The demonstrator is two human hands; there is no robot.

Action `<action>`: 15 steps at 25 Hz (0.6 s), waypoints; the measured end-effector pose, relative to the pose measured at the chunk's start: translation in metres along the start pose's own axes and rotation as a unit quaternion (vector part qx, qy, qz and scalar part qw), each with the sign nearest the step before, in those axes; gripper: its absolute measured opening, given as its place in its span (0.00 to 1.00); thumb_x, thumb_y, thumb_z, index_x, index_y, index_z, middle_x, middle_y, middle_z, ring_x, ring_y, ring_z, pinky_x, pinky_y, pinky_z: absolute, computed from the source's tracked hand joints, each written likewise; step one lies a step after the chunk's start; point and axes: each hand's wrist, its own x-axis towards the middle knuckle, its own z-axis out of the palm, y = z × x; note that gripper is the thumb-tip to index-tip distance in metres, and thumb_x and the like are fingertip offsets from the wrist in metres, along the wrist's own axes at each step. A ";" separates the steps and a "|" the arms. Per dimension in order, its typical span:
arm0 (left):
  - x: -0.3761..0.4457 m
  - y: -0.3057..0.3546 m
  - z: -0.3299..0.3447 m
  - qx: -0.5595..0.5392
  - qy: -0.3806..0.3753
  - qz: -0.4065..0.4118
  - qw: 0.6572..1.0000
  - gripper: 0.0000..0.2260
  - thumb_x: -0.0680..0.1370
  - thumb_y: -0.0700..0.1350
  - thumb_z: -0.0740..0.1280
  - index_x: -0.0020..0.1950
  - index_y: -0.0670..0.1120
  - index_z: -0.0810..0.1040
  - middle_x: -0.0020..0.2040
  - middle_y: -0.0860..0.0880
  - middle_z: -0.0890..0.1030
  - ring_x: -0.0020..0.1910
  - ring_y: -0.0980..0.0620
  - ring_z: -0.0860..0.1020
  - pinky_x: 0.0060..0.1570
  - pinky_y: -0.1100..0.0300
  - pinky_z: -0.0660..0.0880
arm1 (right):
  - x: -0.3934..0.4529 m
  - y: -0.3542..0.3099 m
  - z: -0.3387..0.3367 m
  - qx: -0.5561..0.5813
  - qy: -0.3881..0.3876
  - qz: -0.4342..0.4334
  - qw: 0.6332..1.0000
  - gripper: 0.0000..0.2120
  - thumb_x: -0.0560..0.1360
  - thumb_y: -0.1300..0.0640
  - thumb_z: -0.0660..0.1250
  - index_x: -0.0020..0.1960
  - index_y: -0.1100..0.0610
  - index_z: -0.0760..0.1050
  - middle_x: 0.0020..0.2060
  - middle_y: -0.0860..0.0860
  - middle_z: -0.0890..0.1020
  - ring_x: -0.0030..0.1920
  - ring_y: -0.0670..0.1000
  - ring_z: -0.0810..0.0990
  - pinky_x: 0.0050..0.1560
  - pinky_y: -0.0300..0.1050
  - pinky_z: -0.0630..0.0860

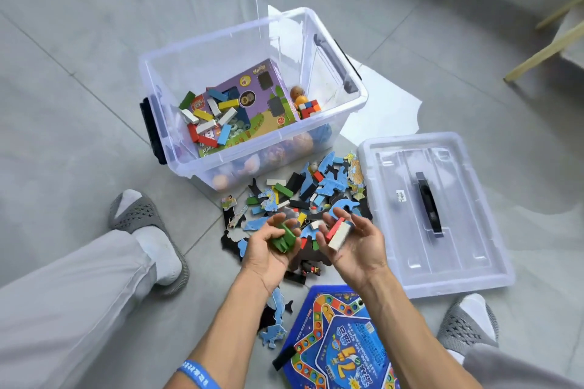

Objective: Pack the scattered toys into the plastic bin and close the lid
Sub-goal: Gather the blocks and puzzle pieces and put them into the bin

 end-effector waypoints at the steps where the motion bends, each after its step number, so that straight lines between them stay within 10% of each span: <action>1: -0.010 0.003 0.009 -0.028 -0.010 0.012 0.999 0.10 0.71 0.36 0.60 0.48 0.43 0.76 0.44 0.42 0.82 0.42 0.45 0.81 0.43 0.53 0.79 | -0.008 0.002 0.013 0.017 -0.004 0.003 1.000 0.18 0.77 0.52 0.58 0.54 0.62 0.82 0.51 0.61 0.83 0.47 0.61 0.83 0.52 0.58 0.80; 9: -0.065 0.109 0.102 -0.038 -0.077 0.117 0.989 0.34 0.78 0.65 0.57 0.69 0.37 0.68 0.61 0.39 0.73 0.63 0.43 0.72 0.67 0.45 0.66 | -0.046 -0.021 0.190 -0.064 -0.090 -0.051 0.993 0.25 0.80 0.49 0.53 0.72 0.61 0.66 0.60 0.61 0.76 0.60 0.59 0.74 0.68 0.58 0.67; 11: -0.067 0.140 0.109 0.037 -0.004 0.144 0.989 0.36 0.78 0.66 0.54 0.74 0.38 0.63 0.64 0.42 0.71 0.64 0.45 0.70 0.63 0.48 0.67 | -0.044 -0.031 0.222 -0.144 -0.032 -0.065 0.987 0.27 0.80 0.51 0.53 0.76 0.61 0.63 0.71 0.60 0.71 0.69 0.61 0.71 0.74 0.57 0.61; 15: -0.049 0.117 0.045 0.188 0.103 0.182 0.960 0.21 0.81 0.56 0.58 0.65 0.43 0.74 0.60 0.44 0.80 0.55 0.47 0.79 0.49 0.54 0.75 | -0.028 -0.005 0.155 -0.278 0.071 -0.115 0.951 0.11 0.81 0.56 0.60 0.57 0.60 0.78 0.57 0.58 0.80 0.61 0.58 0.79 0.61 0.50 0.76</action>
